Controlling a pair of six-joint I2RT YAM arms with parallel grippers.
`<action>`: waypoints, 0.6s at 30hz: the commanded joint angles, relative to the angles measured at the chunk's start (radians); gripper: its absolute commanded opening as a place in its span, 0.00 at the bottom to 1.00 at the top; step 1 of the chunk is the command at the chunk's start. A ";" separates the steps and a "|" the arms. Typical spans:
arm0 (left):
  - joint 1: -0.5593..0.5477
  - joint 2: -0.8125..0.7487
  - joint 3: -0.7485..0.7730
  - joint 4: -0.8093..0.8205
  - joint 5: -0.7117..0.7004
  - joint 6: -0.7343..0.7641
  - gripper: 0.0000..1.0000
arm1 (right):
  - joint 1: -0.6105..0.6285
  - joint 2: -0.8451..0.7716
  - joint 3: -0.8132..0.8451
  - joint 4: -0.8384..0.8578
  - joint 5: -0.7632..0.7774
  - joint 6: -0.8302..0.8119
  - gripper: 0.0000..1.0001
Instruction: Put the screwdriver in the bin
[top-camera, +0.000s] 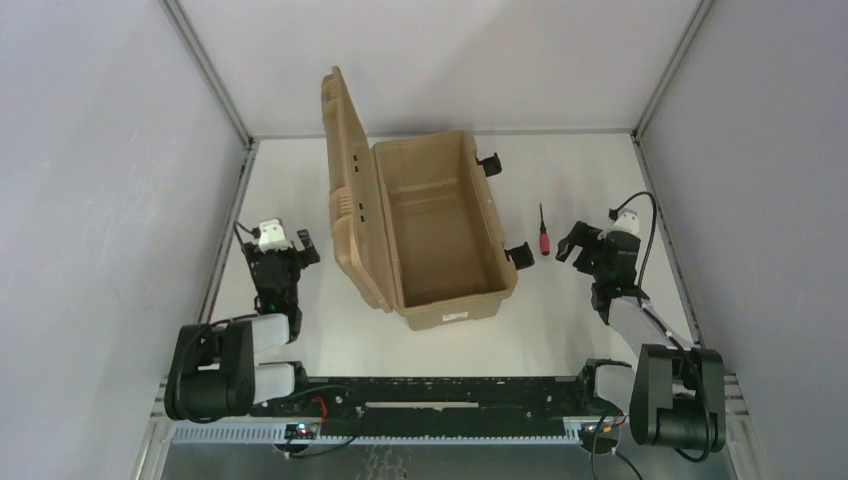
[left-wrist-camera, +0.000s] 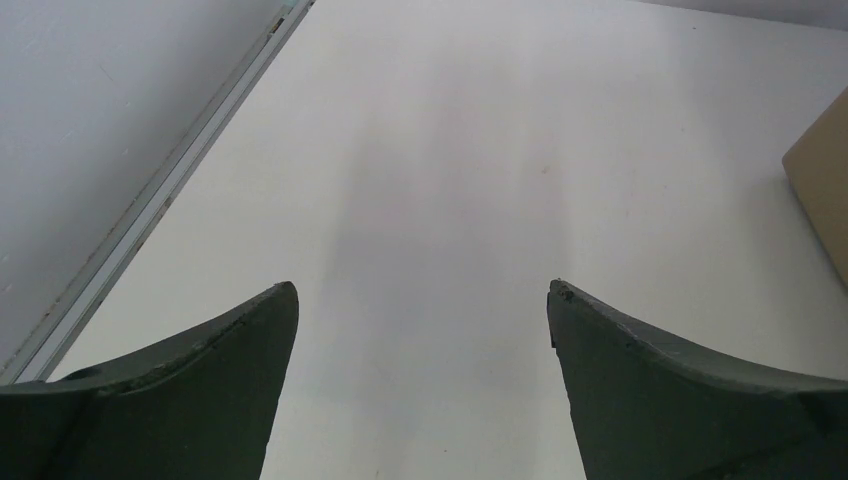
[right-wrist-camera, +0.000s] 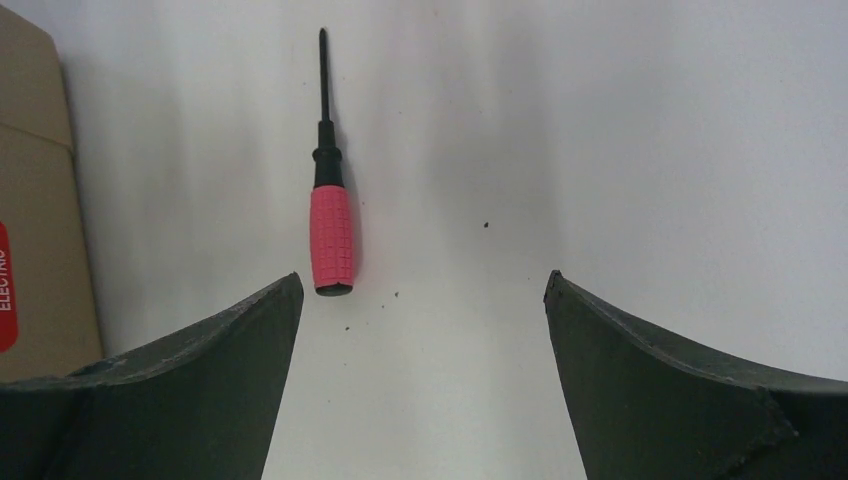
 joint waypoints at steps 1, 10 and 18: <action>0.005 0.001 0.032 0.084 0.016 0.018 1.00 | 0.006 -0.049 0.037 0.030 -0.015 -0.009 1.00; 0.005 0.003 0.033 0.085 0.014 0.018 1.00 | 0.007 0.027 0.431 -0.509 -0.055 0.019 0.98; 0.005 0.002 0.032 0.085 0.015 0.018 1.00 | 0.154 0.373 0.809 -0.931 0.061 -0.062 0.94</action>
